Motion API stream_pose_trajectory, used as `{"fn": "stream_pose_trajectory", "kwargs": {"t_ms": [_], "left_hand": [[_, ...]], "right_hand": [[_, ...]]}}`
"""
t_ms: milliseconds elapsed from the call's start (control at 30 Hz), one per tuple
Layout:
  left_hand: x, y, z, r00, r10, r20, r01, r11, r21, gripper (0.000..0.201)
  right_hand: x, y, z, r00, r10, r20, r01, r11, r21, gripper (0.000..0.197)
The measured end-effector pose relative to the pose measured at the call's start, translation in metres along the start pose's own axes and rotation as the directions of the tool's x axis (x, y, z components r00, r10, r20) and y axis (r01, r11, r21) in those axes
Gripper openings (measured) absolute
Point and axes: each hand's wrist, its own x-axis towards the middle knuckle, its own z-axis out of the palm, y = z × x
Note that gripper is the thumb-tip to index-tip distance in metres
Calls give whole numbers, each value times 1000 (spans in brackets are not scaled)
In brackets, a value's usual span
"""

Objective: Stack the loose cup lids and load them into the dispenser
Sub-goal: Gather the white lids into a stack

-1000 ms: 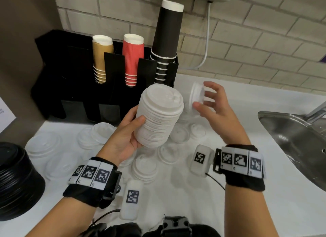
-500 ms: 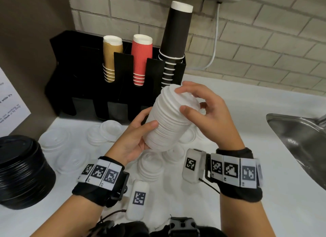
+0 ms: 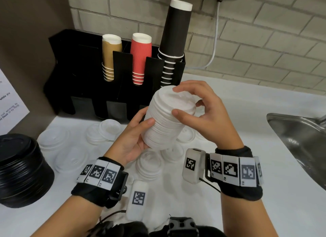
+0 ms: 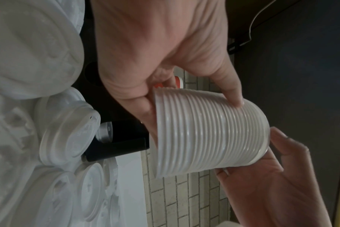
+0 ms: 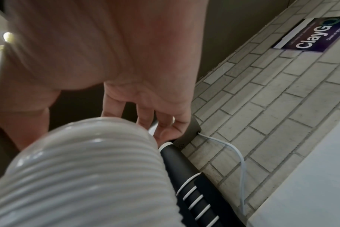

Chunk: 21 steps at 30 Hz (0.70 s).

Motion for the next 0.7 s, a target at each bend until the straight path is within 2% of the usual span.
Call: {"fn": "stream_pose_trajectory", "kwargs": {"t_ms": [267, 500, 700], "left_hand": [[2, -1, -2, 1000, 1, -7, -2, 1000, -12, 94], [4, 0, 1, 1000, 3, 15, -3, 999, -42, 82], [3, 2, 3, 1000, 0, 3, 0, 999, -40, 92]], "right_hand": [[3, 10, 2, 999, -47, -15, 48, 996, 78, 15], [6, 11, 2, 996, -64, -64, 73, 987, 143, 16], [6, 10, -1, 996, -67, -62, 73, 992, 103, 17]]}}
